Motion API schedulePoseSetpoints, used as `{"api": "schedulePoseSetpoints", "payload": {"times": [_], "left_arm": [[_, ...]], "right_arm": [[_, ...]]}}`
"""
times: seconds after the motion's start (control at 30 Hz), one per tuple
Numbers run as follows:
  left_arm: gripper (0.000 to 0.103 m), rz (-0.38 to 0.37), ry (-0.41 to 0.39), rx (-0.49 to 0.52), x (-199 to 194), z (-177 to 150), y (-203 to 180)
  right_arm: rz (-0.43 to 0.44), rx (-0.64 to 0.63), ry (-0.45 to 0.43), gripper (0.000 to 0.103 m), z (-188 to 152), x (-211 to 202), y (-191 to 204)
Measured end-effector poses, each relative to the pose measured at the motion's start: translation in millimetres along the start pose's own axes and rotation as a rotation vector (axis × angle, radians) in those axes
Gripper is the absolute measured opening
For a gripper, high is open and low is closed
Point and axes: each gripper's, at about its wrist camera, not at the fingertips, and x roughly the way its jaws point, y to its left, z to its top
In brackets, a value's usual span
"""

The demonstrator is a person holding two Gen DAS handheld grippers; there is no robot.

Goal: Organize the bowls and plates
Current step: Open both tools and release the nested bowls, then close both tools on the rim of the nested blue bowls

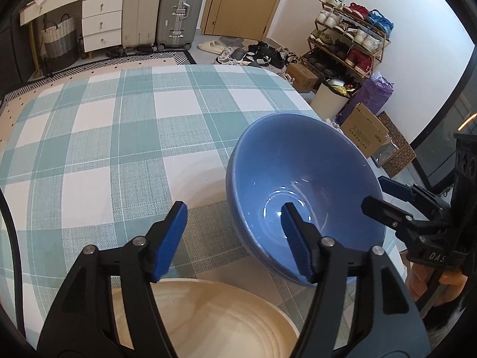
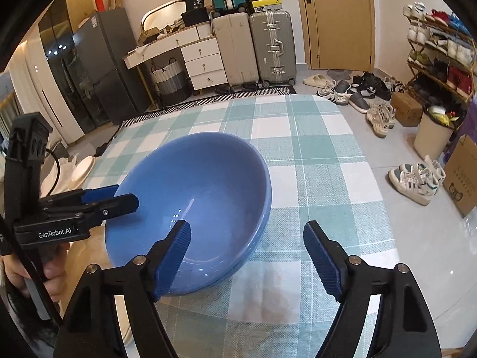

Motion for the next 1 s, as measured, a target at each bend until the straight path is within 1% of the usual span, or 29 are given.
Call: {"api": "schedulePoseSetpoints", "payload": {"times": [0.07, 0.13, 0.27, 0.3, 0.33, 0.37, 0.4, 0.47, 0.7, 0.87, 0.93, 1.0], "left_arm": [[0.072, 0.004, 0.004, -0.005, 2, 0, 0], [0.074, 0.004, 0.008, -0.008, 5, 1, 0], [0.08, 0.03, 0.024, 0.001, 13, 1, -3], [0.083, 0.035, 0.023, 0.006, 14, 0, -4], [0.086, 0.042, 0.021, 0.011, 15, 0, -5], [0.095, 0.046, 0.02, 0.015, 16, 0, -6], [0.101, 0.05, 0.016, 0.017, 15, 0, -7], [0.101, 0.046, 0.001, 0.023, 13, 0, -10], [0.101, 0.047, 0.014, 0.018, 18, -1, -13], [0.101, 0.039, 0.026, -0.005, 21, -2, -10], [0.098, 0.029, 0.03, -0.017, 22, -3, -8], [0.085, 0.011, 0.035, -0.02, 22, -4, -8]], "right_arm": [[-0.008, 0.005, 0.005, 0.08, 0, 2, -1], [-0.002, 0.012, 0.012, 0.08, 0, 5, -3], [0.007, 0.007, 0.019, 0.085, 0, 11, -4], [0.011, 0.008, 0.02, 0.086, 0, 12, -4], [0.019, 0.01, 0.022, 0.089, -1, 13, -5], [0.025, 0.012, 0.023, 0.093, 0, 14, -5], [0.028, 0.014, 0.019, 0.094, 0, 14, -6], [0.028, 0.014, 0.013, 0.098, 0, 14, -6], [0.025, 0.032, 0.016, 0.098, 1, 14, -12], [0.048, 0.058, 0.019, 0.098, -1, 14, -16], [0.057, 0.058, 0.018, 0.098, -2, 14, -15], [0.065, 0.056, 0.016, 0.096, -2, 13, -14]]}}
